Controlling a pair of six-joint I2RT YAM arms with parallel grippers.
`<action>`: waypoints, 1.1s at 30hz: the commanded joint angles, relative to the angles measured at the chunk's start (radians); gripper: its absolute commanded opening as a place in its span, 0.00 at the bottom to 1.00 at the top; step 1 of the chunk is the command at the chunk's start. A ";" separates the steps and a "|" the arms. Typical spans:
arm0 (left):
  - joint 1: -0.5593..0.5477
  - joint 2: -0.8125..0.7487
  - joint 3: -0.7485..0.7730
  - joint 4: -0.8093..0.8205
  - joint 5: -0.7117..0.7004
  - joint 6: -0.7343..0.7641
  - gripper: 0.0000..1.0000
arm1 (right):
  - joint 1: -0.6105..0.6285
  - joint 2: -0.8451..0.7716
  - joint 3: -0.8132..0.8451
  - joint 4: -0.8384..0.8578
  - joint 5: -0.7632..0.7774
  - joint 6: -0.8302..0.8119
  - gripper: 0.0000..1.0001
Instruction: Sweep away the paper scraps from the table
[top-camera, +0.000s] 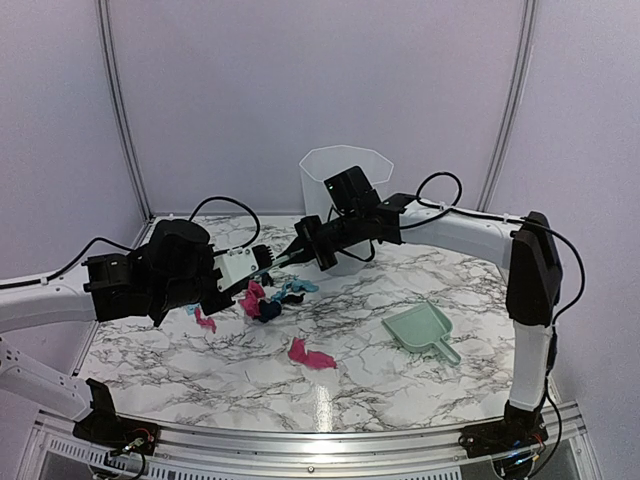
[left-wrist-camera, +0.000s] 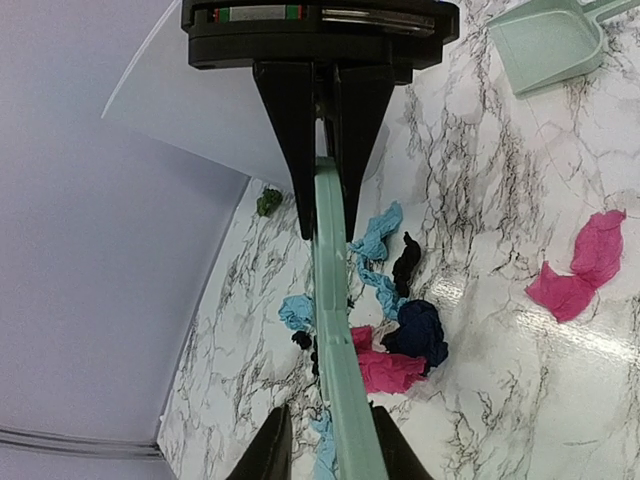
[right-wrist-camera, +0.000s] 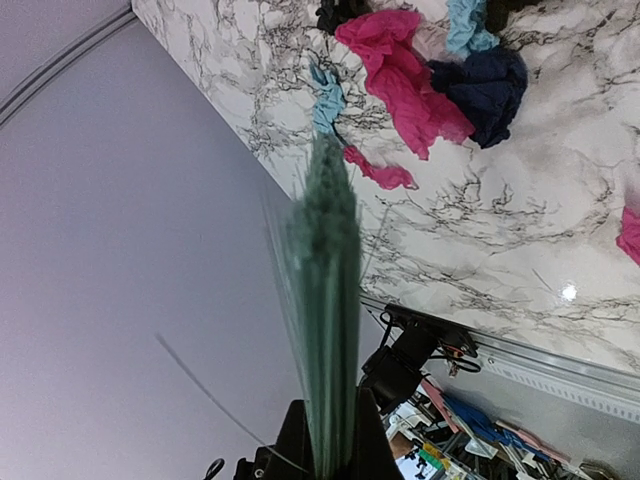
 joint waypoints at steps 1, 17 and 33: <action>0.001 0.001 -0.020 0.025 -0.003 -0.021 0.28 | -0.006 -0.057 -0.008 0.049 -0.020 0.015 0.00; 0.000 0.007 -0.003 0.050 0.016 -0.039 0.34 | -0.003 -0.058 -0.020 0.057 -0.017 0.015 0.00; 0.001 0.006 -0.022 0.107 -0.012 -0.076 0.20 | 0.003 -0.063 -0.027 0.076 -0.034 0.023 0.00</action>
